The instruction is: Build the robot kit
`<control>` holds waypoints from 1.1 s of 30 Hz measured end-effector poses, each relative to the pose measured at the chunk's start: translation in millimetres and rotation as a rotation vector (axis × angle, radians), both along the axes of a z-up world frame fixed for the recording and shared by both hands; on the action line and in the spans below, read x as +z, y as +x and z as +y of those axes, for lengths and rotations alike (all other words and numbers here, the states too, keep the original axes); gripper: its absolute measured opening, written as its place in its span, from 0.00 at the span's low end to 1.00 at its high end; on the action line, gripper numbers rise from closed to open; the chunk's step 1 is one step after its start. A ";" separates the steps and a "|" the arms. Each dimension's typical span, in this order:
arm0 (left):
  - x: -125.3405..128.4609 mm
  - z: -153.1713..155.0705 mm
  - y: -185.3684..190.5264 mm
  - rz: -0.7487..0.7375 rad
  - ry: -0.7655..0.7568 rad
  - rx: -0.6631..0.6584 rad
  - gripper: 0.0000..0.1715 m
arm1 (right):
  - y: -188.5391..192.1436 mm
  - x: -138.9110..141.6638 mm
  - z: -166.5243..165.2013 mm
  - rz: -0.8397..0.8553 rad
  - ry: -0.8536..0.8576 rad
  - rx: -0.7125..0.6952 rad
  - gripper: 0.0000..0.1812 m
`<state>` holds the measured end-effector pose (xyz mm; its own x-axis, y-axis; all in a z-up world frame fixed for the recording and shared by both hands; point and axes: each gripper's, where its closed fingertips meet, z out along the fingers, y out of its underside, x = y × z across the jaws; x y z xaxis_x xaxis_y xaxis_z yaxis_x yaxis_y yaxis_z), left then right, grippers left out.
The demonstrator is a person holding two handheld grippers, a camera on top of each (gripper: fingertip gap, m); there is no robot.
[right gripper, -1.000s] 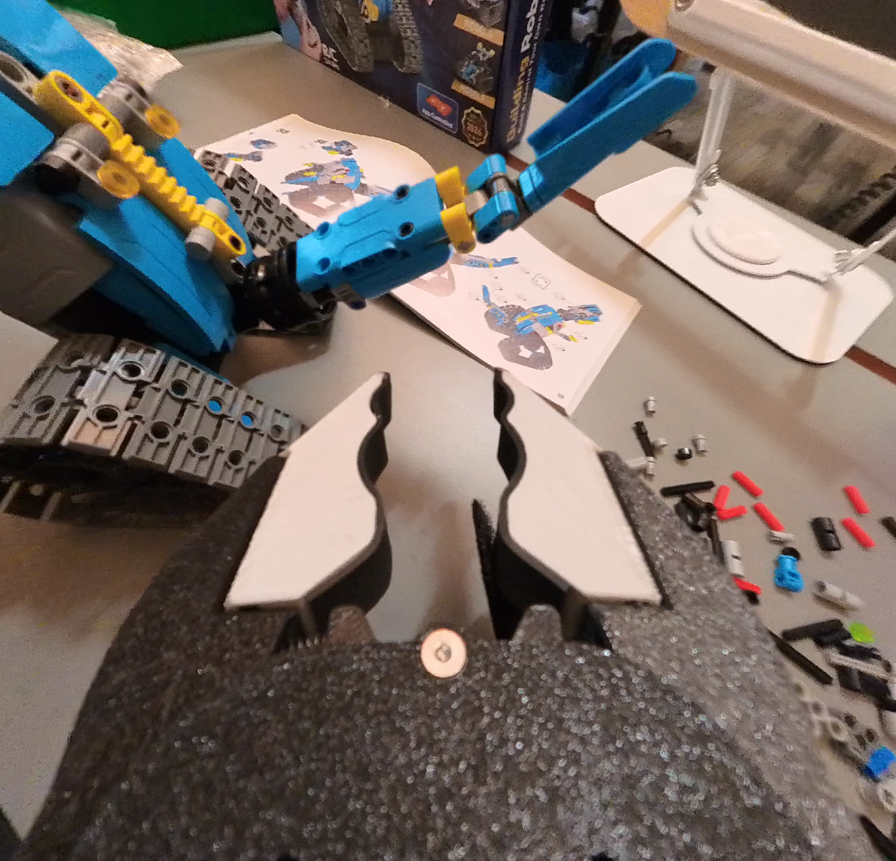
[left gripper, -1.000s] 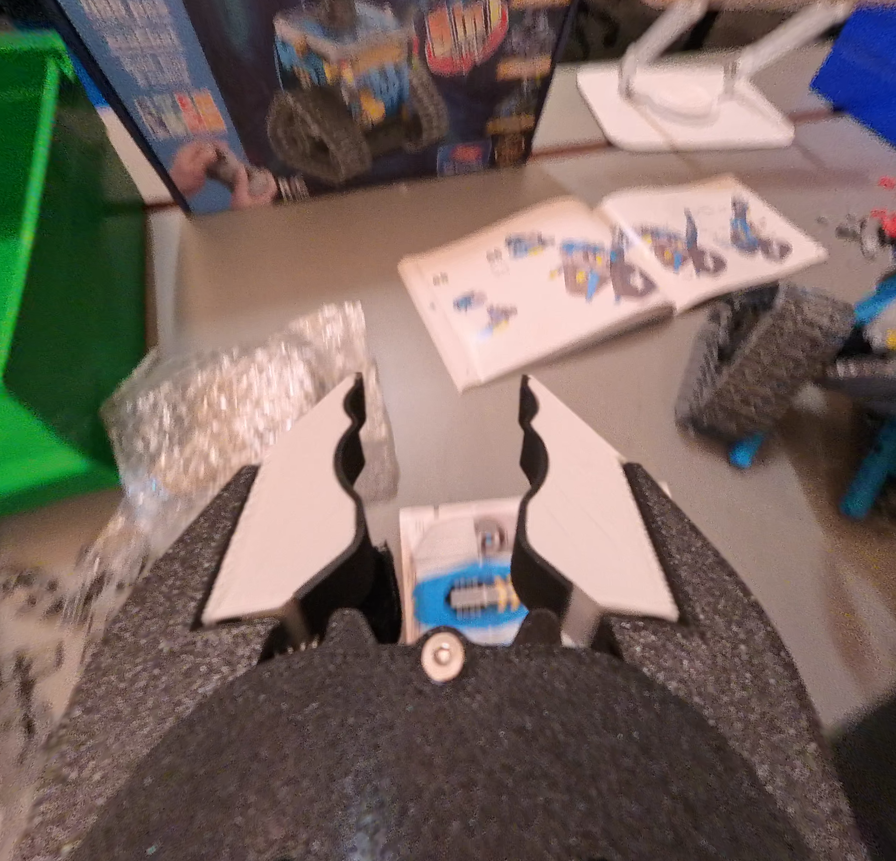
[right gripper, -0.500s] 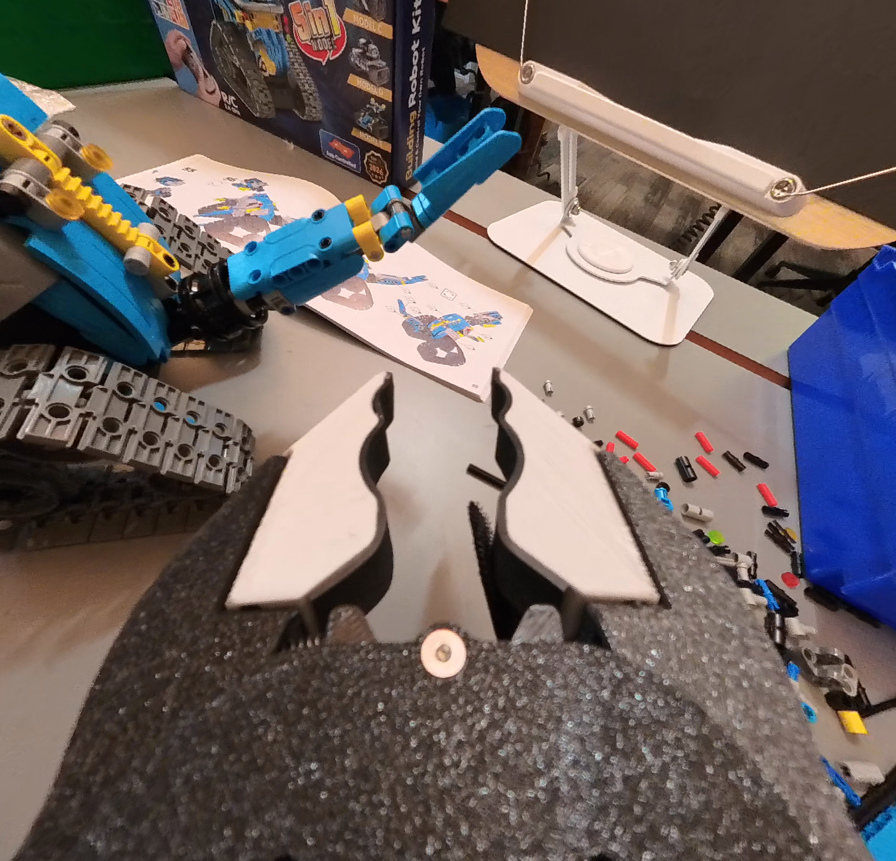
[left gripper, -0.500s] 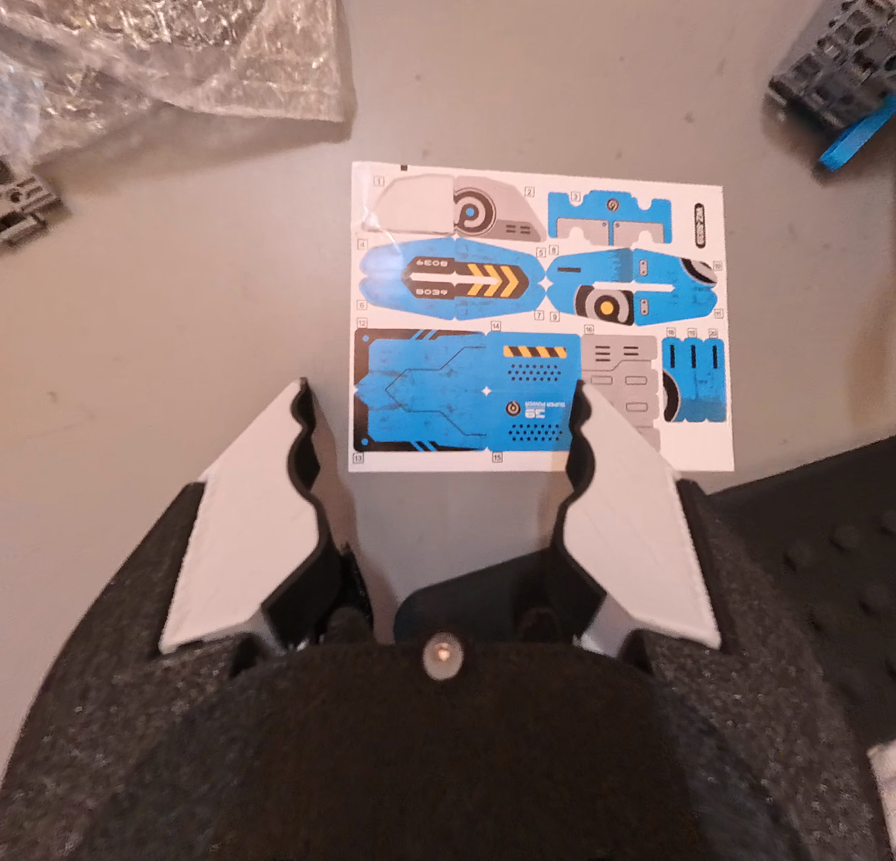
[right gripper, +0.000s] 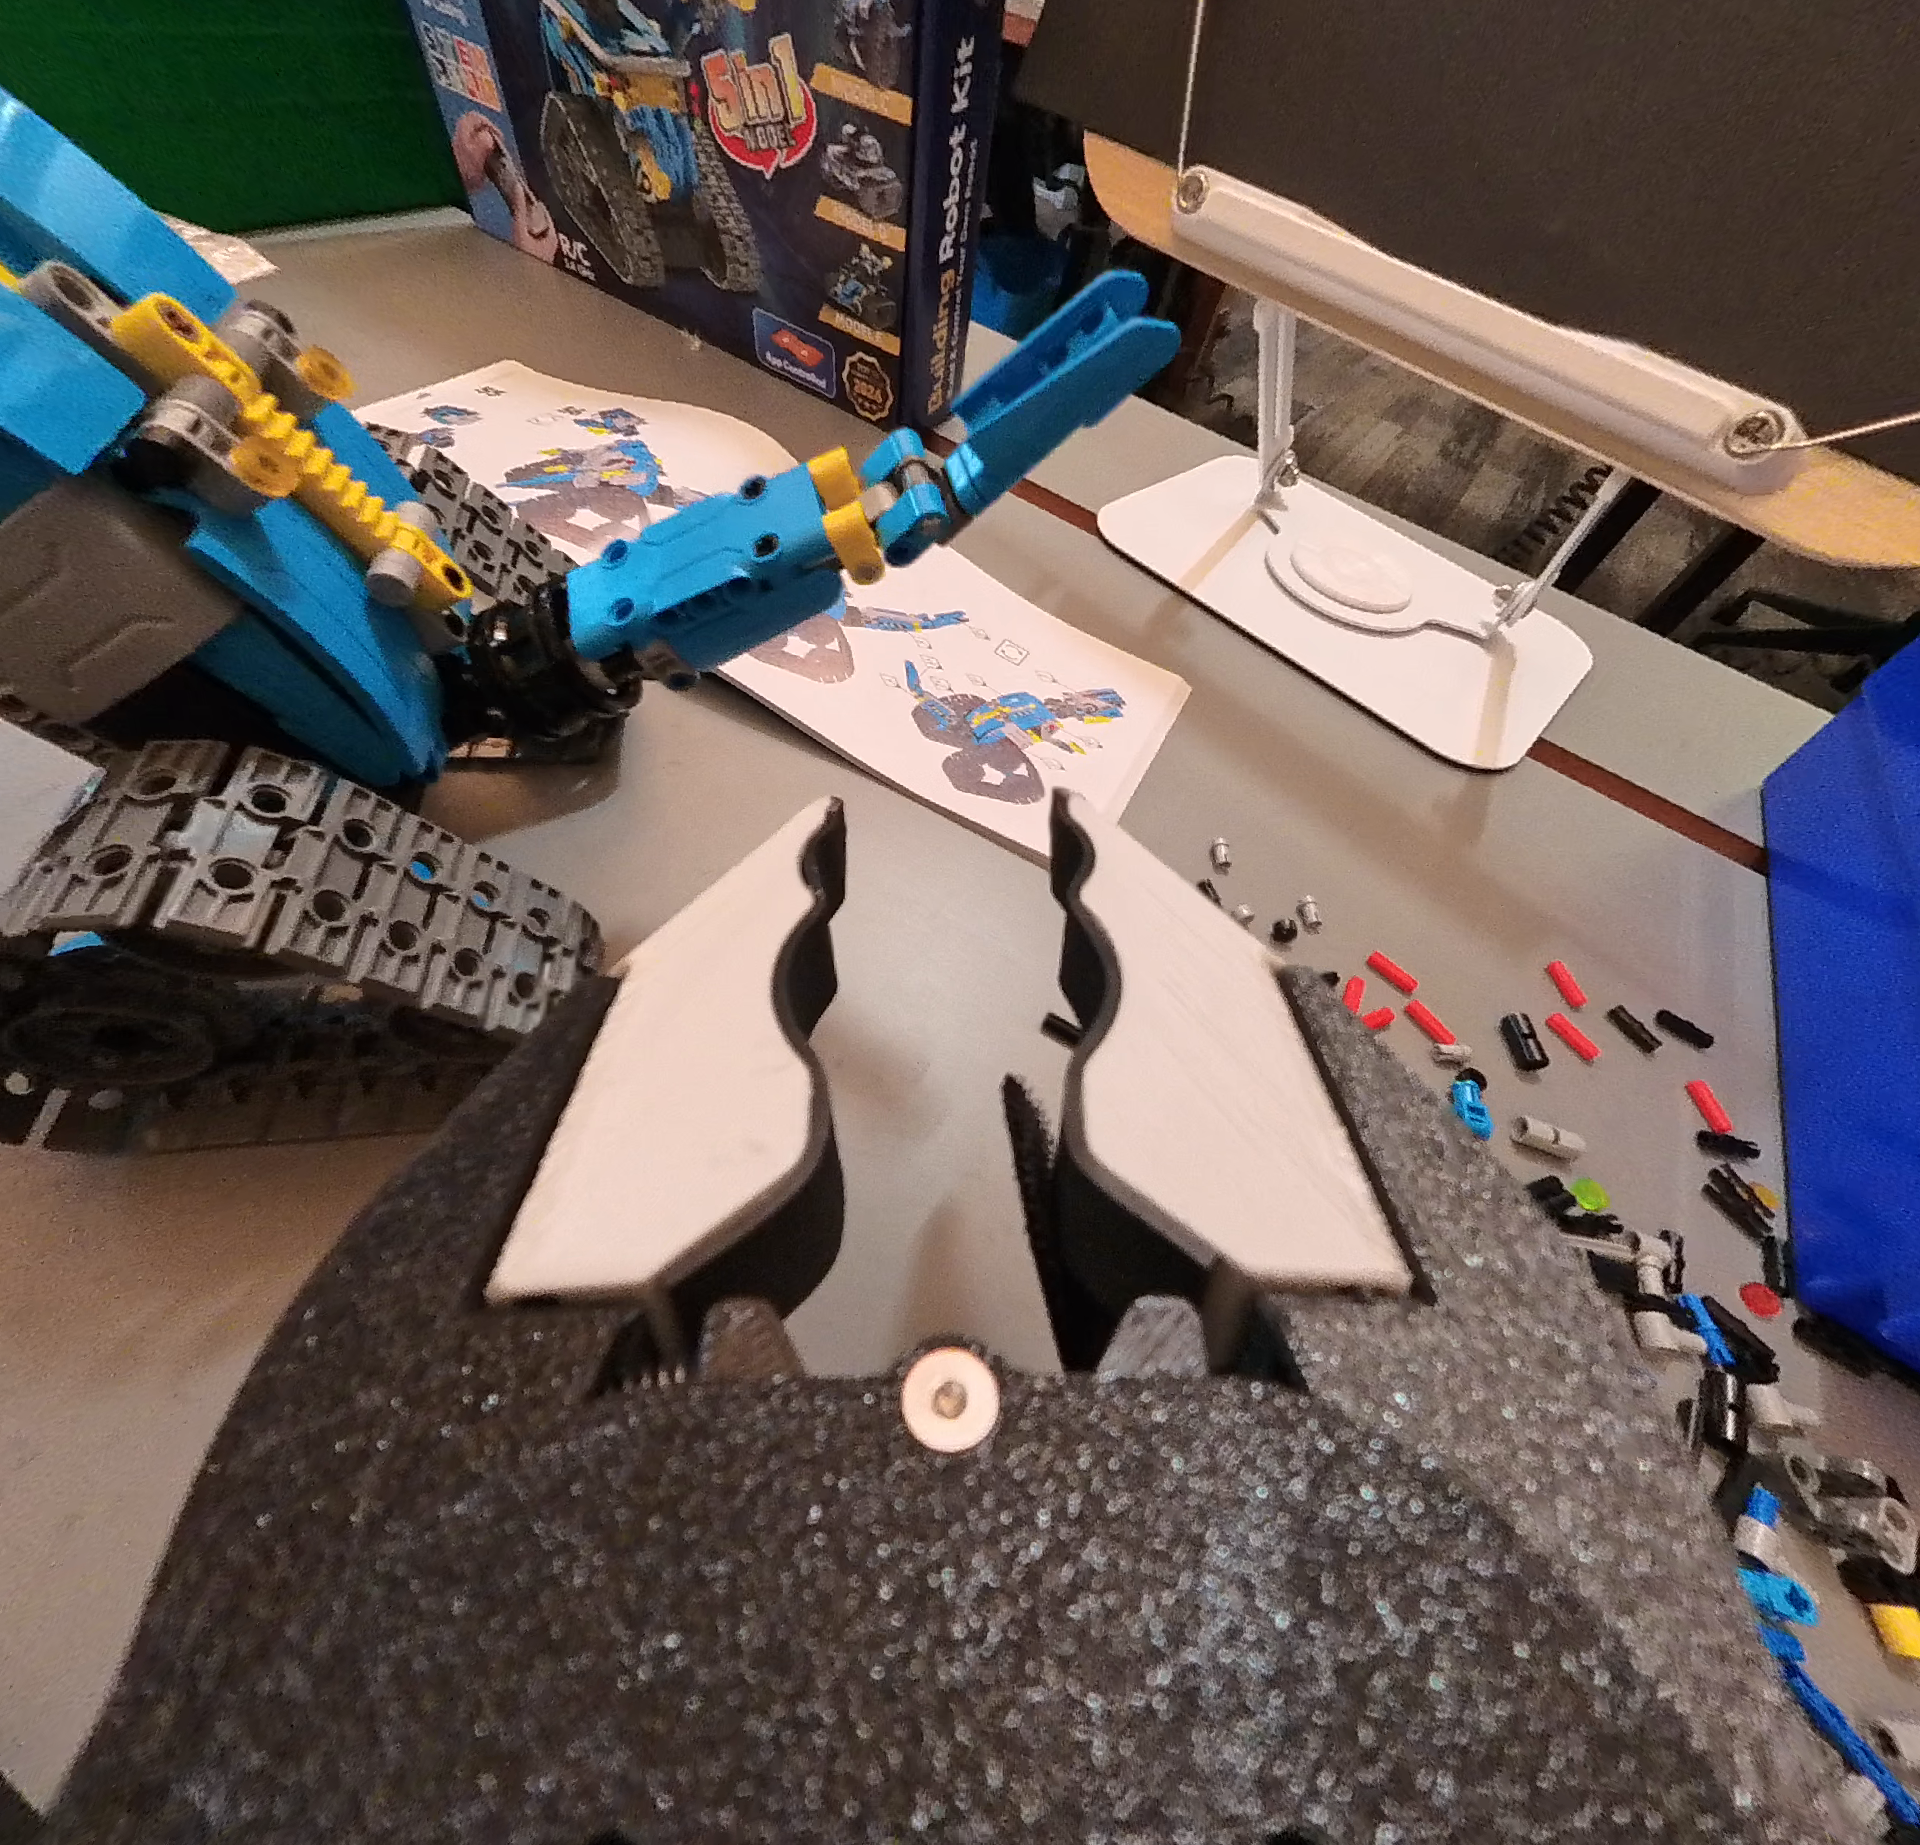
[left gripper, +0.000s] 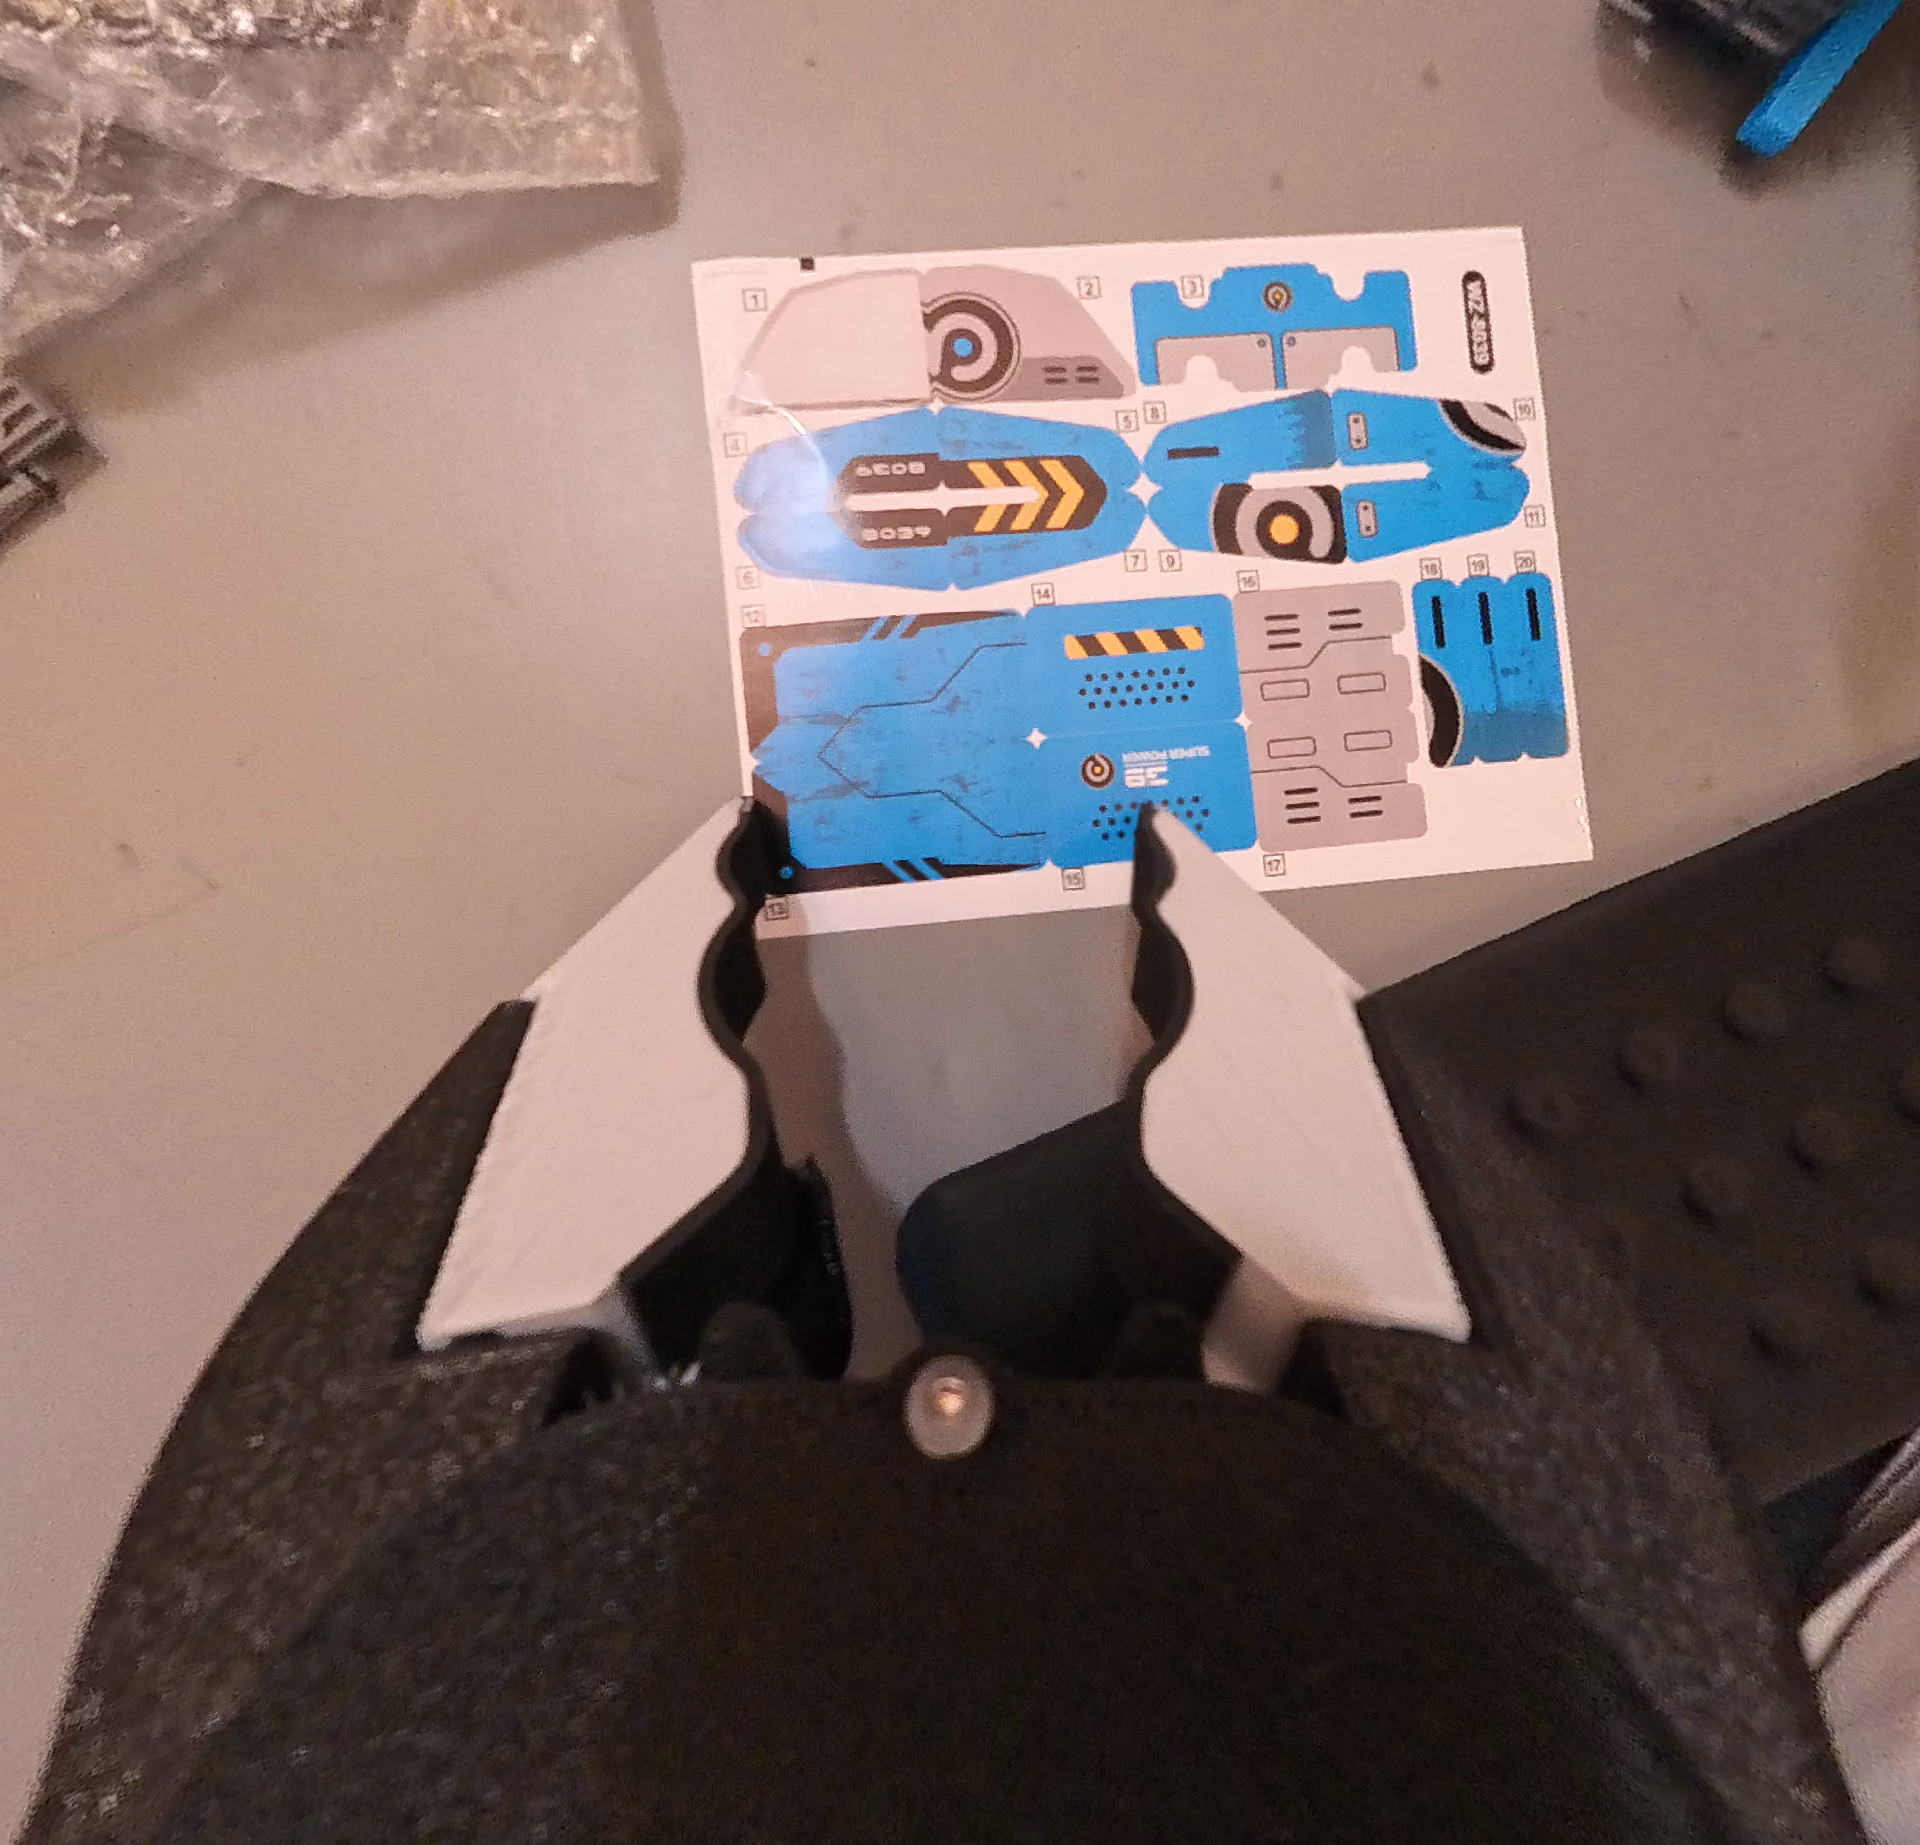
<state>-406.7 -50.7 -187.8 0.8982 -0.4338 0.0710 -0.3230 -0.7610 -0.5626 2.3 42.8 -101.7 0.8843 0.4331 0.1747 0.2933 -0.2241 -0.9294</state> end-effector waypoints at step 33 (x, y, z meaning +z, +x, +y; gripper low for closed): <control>129.8 -62.0 13.3 -0.668 0.227 -0.123 0.07 | -319.3 -10.2 -144.8 0.088 -0.265 0.647 0.29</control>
